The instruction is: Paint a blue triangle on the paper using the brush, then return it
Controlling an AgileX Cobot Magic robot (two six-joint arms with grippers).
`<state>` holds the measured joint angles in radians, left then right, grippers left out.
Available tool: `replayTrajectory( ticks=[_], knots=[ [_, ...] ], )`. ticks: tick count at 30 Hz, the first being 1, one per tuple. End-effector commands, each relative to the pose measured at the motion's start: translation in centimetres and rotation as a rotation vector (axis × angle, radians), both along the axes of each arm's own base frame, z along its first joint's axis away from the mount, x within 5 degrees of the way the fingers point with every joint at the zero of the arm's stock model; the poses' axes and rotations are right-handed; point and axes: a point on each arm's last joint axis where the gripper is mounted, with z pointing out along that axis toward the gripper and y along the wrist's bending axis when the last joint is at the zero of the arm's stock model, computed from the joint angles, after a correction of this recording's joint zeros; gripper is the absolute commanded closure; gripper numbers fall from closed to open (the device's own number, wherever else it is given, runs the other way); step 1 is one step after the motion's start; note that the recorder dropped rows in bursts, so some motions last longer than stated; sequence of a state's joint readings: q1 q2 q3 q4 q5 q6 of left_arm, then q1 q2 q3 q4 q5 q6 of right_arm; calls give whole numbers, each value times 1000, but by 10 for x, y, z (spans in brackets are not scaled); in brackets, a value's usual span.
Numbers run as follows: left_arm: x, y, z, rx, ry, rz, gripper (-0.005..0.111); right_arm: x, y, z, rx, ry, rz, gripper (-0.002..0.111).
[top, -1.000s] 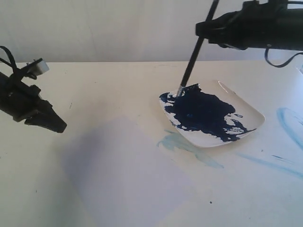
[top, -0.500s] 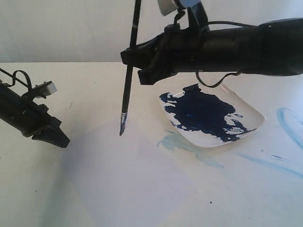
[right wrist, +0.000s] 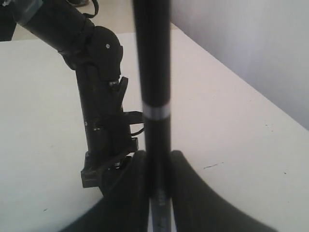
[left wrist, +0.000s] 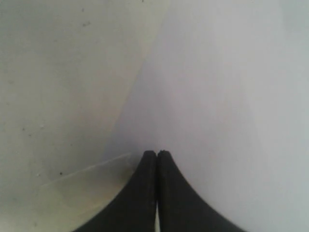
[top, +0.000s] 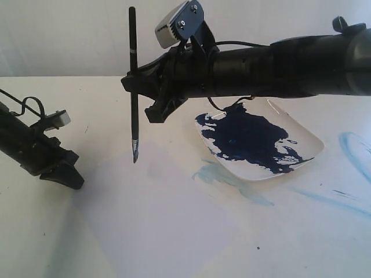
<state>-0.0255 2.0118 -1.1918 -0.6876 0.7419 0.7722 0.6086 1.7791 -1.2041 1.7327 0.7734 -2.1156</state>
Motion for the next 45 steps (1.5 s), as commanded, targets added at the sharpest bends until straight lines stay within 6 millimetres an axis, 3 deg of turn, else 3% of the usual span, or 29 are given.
replayTrajectory(
  ticks=[1, 19, 32, 45],
  knots=[
    [-2, 3, -13, 29, 42, -15, 107, 4, 4, -11, -4, 14, 12, 108],
    [-4, 3, -14, 27, 56, -25, 107, 11, 12, -22, 3, 38, 46, 108],
    [-4, 3, -14, 27, 58, -26, 107, 19, 19, 8, -47, 76, 86, 108],
    [-4, 3, -14, 25, 60, -28, 107, 23, 23, -14, -92, 122, 112, 108]
  ],
)
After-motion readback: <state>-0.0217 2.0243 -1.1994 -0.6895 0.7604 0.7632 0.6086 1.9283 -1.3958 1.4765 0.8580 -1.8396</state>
